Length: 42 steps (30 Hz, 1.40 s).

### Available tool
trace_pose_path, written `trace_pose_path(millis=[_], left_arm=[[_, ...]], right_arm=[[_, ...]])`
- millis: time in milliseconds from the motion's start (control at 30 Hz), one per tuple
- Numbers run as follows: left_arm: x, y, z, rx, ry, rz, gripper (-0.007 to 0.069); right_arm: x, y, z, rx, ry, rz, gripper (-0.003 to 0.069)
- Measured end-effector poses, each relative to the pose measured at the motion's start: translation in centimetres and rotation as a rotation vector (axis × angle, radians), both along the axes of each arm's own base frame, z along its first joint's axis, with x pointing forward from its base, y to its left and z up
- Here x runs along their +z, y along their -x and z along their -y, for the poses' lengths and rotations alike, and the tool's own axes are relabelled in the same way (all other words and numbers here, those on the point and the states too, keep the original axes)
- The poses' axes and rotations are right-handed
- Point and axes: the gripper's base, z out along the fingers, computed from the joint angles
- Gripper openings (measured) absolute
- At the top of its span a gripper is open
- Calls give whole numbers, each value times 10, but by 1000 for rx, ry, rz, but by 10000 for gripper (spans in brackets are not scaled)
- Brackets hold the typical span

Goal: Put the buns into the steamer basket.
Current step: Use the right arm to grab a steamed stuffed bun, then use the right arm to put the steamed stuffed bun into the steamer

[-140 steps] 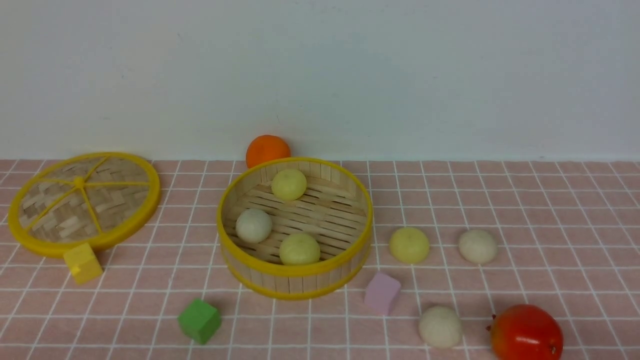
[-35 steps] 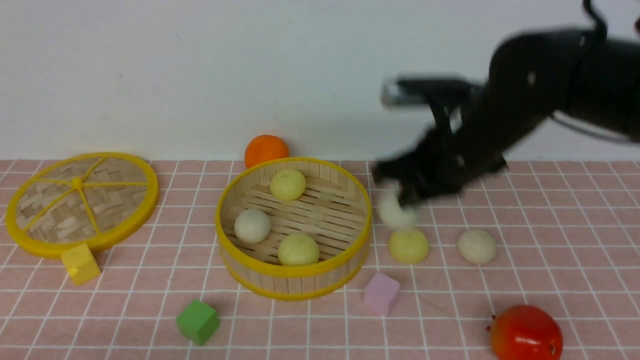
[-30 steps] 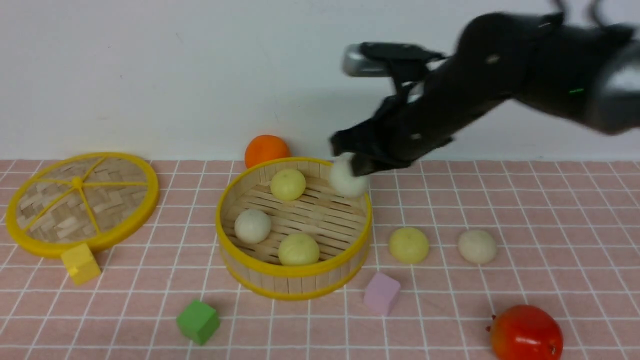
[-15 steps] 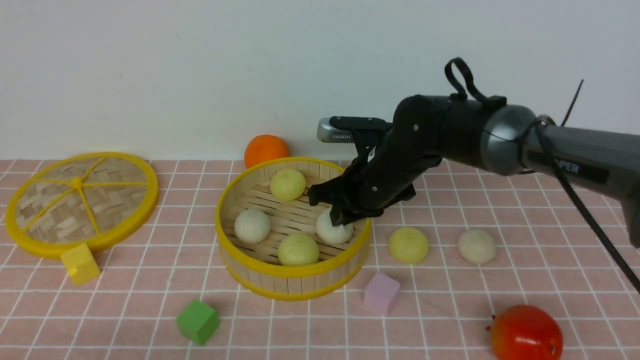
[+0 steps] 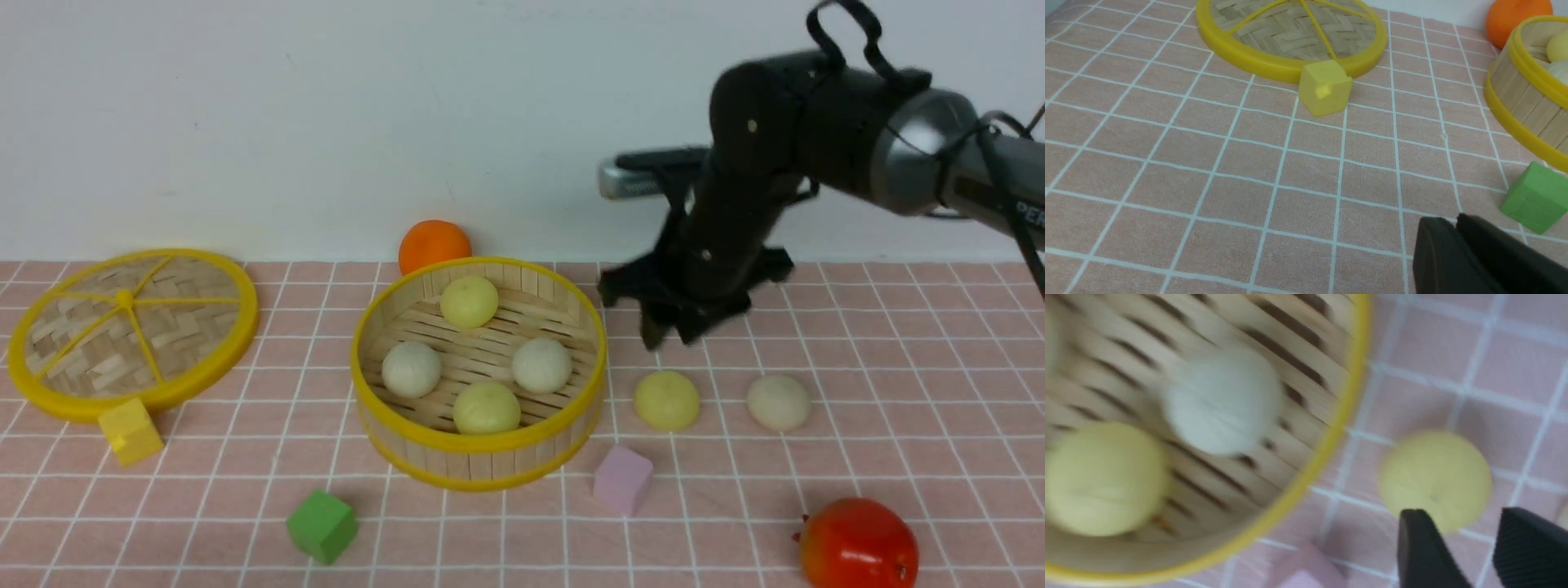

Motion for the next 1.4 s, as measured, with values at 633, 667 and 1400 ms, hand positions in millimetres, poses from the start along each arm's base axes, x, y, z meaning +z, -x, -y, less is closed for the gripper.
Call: trace_pose_path(millis=[633, 667, 1400], left_arm=[[0, 0, 0, 0, 0, 0, 110], [0, 0, 0, 0, 0, 0, 111], [0, 0, 0, 0, 0, 0, 129]], right_arm=[[-65, -15, 1, -49, 34, -52, 139], [-62, -15, 1, -47, 38, -55, 108], [3, -28, -91, 188, -426, 210, 22]])
